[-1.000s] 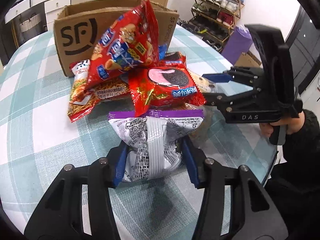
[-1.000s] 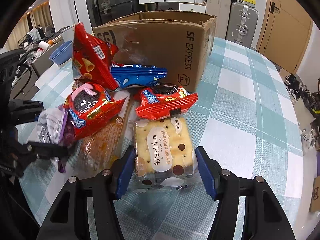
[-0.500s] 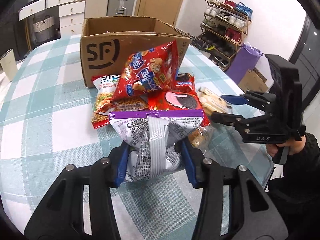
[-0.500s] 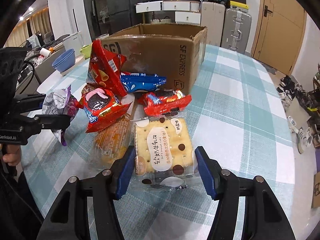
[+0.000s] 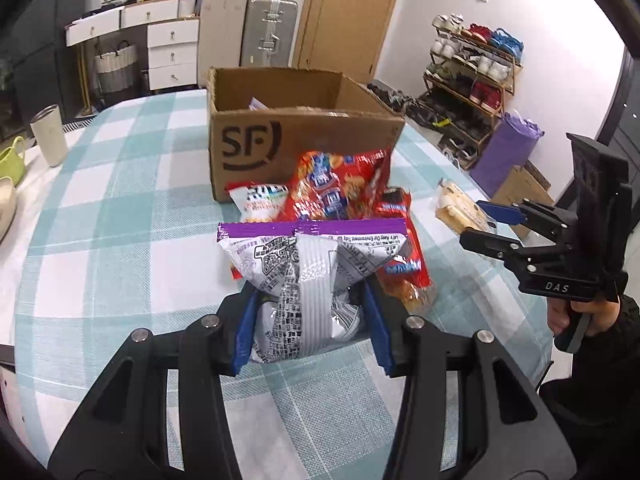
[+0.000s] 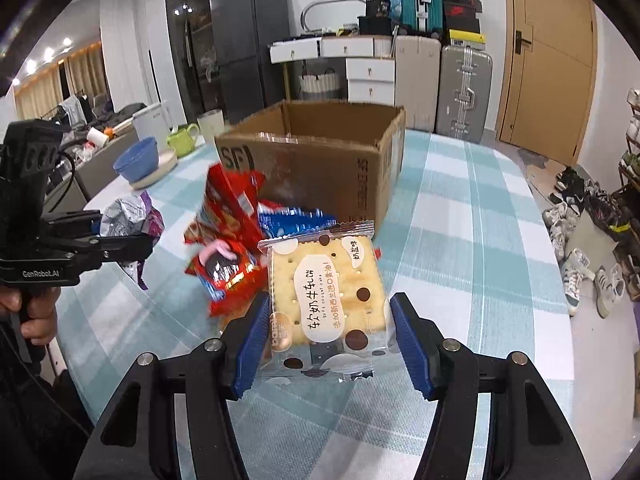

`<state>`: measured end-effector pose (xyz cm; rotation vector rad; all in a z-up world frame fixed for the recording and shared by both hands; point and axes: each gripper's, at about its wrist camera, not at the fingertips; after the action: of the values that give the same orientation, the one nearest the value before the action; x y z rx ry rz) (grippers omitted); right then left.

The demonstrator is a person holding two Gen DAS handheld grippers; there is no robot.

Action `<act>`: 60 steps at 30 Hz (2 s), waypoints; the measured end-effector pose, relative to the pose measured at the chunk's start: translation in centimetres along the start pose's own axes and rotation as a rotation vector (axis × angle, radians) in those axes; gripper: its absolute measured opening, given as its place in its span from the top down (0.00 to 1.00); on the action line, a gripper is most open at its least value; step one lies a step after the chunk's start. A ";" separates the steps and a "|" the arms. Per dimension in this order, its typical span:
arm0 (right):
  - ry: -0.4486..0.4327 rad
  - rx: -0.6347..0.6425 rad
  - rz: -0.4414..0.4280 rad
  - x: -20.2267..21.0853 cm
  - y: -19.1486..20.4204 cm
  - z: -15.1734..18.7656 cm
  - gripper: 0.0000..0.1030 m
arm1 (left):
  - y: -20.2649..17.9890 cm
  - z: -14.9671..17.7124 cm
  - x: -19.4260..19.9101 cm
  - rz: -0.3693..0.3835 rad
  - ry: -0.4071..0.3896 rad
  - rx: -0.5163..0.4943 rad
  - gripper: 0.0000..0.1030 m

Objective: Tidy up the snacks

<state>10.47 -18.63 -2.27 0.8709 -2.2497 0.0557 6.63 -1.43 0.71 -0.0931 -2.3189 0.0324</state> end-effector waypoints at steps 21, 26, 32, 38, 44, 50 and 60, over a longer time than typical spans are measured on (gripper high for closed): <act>-0.082 0.018 0.003 1.0 1.0 -3.9 0.41 | 1.1 -3.7 1.5 -0.059 -0.067 0.067 0.57; -0.104 0.023 0.000 1.0 1.1 -5.2 0.41 | 1.3 -4.7 1.2 -0.063 -0.080 0.073 0.57; -0.117 0.023 0.001 0.7 1.1 -6.5 0.41 | 1.6 -6.0 1.2 -0.071 -0.094 0.078 0.57; -0.125 0.017 0.004 0.2 0.7 -7.5 0.41 | 2.0 -7.4 0.8 -0.079 -0.107 0.085 0.57; -0.134 0.010 0.006 -0.5 0.2 -8.6 0.41 | 2.1 -9.1 0.1 -0.080 -0.119 0.076 0.57; -0.139 0.002 0.008 -1.1 -0.5 -9.6 0.41 | 1.9 -10.9 -0.8 -0.082 -0.122 0.064 0.57; -0.143 0.002 0.007 -2.0 -1.1 -10.6 0.41 | 1.5 -13.6 -2.3 -0.075 -0.137 0.044 0.57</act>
<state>18.58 -15.40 4.08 0.8936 -2.3855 -0.0008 18.23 -0.23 8.28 0.0191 -2.4554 0.0528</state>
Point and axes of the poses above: each gripper's, at about its wrist camera, not at the fingertips, and x roughly against the way its jaws point, y to its left, z to its underside, and after that the axes turned 12 degrees about -z, right-handed
